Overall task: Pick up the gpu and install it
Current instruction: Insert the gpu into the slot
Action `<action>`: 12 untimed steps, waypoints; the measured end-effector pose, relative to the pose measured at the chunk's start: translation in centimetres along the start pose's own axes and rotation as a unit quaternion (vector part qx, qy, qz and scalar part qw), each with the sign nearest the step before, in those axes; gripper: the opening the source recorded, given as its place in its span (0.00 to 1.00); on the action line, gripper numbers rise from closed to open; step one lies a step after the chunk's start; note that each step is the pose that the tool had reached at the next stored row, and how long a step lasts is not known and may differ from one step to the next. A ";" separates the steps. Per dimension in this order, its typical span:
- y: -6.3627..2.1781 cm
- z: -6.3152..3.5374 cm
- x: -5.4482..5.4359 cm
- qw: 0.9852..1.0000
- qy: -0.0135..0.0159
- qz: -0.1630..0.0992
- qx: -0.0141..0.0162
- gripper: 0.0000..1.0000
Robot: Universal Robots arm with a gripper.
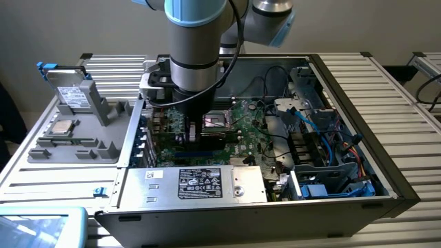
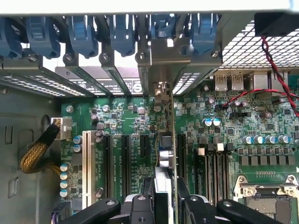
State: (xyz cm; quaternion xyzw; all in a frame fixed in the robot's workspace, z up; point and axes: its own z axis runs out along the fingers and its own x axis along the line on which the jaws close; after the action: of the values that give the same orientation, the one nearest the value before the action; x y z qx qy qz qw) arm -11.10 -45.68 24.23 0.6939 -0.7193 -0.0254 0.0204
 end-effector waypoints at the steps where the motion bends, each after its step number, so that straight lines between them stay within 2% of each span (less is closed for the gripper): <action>1: 0.00 0.00 0.0 1.000 0.001 0.000 0.000 0.29; 5: 0.00 0.01 0.0 1.000 0.004 0.000 -0.001 0.29; 7: 0.00 0.02 0.0 1.000 0.008 0.000 -0.002 0.29; 12: 0.00 0.01 0.0 1.000 0.008 0.001 -0.003 0.29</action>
State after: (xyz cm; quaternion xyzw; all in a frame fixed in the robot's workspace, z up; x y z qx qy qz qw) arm -11.10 -45.68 24.22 0.6937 -0.7194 -0.0219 0.0280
